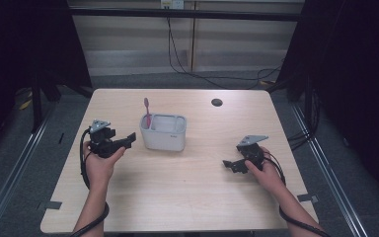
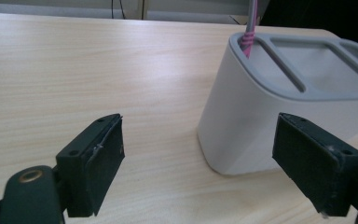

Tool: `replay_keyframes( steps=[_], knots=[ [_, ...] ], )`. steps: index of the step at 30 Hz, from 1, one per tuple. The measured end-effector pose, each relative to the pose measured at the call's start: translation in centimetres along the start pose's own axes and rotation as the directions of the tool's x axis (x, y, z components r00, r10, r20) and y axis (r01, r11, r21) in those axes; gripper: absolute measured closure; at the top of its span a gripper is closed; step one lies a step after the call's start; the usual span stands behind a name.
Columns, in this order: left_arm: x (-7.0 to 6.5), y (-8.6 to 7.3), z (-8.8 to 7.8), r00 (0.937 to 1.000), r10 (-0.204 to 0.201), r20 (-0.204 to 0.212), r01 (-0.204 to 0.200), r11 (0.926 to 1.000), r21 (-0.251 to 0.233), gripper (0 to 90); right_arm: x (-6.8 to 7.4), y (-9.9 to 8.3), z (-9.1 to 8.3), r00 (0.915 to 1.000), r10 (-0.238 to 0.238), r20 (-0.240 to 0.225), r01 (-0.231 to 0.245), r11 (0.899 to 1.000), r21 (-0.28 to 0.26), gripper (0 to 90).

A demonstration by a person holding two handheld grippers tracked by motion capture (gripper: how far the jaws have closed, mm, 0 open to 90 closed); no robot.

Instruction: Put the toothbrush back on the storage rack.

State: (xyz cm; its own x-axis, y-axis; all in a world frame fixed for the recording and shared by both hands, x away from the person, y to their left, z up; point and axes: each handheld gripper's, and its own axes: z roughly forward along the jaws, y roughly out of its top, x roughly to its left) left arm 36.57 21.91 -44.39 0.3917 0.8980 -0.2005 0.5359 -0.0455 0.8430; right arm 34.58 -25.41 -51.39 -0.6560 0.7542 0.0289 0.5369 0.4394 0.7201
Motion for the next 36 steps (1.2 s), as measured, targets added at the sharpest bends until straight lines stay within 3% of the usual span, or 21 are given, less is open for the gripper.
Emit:
replay_keyframes(
  steps=[17,36],
  knots=[
    [1.7,-2.7,-0.6,1.0000,0.002,0.007,-0.002,0.9993,0.036,16.4,0.0,0.0,0.0,1.0000,0.000,0.000,0.000,1.000,0.000,11.2],
    [2.9,-4.1,-1.5,0.9998,0.022,0.001,-0.022,0.9975,0.068,16.5,0.0,0.0,0.0,1.0000,0.000,0.000,0.000,1.000,0.000,11.2]
  ],
)
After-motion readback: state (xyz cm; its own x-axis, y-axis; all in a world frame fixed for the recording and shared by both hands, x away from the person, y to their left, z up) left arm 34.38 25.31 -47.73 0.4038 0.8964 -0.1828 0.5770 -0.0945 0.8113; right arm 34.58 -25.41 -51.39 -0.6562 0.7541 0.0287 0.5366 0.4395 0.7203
